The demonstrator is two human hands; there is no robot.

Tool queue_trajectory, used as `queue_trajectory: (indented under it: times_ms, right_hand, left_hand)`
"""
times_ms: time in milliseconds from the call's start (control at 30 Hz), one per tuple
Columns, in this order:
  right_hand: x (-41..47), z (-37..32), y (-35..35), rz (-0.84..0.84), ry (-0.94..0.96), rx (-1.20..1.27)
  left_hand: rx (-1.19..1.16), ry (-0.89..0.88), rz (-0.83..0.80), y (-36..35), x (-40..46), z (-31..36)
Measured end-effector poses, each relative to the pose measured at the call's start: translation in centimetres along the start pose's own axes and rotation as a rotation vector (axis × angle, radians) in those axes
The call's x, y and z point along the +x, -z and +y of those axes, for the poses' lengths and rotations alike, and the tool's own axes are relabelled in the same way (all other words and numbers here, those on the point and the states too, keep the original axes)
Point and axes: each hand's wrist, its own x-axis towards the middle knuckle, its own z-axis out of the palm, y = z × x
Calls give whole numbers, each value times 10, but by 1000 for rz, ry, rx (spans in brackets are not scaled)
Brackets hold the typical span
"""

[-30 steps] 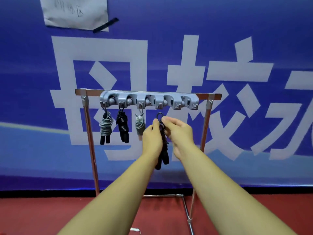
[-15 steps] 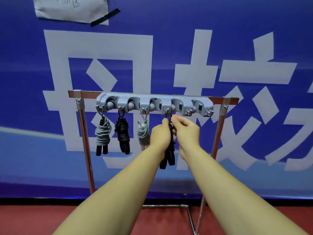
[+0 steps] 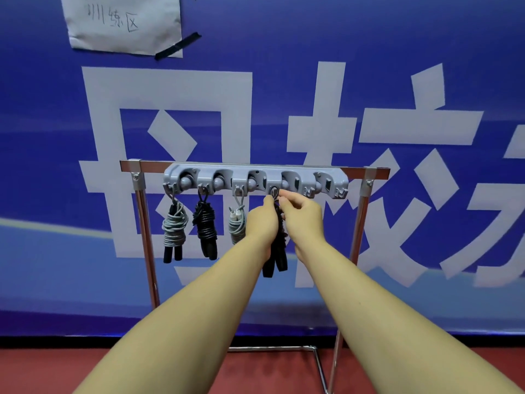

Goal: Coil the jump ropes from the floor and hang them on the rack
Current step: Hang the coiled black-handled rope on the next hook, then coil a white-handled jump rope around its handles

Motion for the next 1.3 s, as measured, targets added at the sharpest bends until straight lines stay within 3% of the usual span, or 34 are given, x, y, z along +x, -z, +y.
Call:
queue_trajectory:
  times_ms: [267,433,600,800,1067,1300]
  right_hand:
    - [5,7,5,-146,-41,-169]
    - [-3,20,5,-203,-27,-305]
    - [-21,23,18,-207,9,-381]
    - [-56,42,40,-253,25,-539]
    - [-155,157,72,-400,-40,-820]
    - [-267,336,99,-632,-316,-955]
  left_hand:
    - [6,66,-56,-1,15,-3]
    - [111,-13,-138,6,12,-20]
    - [125,-90,-105,21,-2,-26]
    - [377,-168,-91,46,-46,-53]
    - [662,-61,-135,88,-104,-208]
    - [727,261,-203,140,-141,-416]
